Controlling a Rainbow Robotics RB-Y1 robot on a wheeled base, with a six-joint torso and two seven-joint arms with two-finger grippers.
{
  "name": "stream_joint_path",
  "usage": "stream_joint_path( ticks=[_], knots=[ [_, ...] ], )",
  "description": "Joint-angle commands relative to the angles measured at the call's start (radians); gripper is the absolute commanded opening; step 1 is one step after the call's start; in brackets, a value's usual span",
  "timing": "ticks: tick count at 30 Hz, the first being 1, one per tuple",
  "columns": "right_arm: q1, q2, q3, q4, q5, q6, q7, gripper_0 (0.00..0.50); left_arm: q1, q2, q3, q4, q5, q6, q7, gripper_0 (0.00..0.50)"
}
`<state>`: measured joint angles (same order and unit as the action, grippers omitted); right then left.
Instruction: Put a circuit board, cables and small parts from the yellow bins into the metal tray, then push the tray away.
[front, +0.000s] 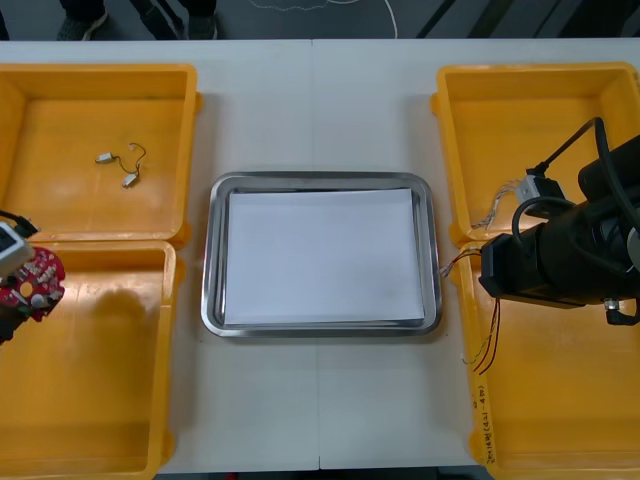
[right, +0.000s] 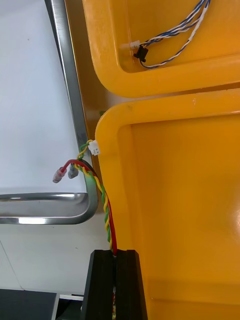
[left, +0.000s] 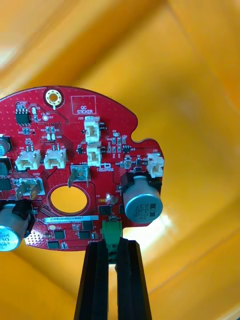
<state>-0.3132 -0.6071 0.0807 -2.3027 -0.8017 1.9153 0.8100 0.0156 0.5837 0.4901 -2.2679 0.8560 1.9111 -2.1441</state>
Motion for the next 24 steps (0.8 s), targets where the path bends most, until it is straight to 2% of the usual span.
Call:
stream_joint_path(
  ticks=[1,6,12,24],
  knots=[
    [-0.023,0.001,0.016,-0.029,0.007,0.005,-0.038,0.0,-0.06,-0.005,-0.05,-0.081,-0.02,0.009,0.184,0.0],
    [-0.023,0.001,0.016,-0.029,0.01,0.005,-0.038,0.0,-0.089,-0.005,-0.104,-0.116,-0.029,0.009,0.342,0.0],
    [-0.023,0.003,0.016,-0.029,0.007,0.005,-0.032,0.0,-0.171,-0.005,-0.183,-0.142,-0.048,0.009,0.529,0.0],
    [-0.021,0.001,0.016,-0.029,0.004,0.005,-0.028,0.0,-0.276,-0.005,-0.401,-0.156,-0.1,0.009,0.903,0.0]
  ],
)
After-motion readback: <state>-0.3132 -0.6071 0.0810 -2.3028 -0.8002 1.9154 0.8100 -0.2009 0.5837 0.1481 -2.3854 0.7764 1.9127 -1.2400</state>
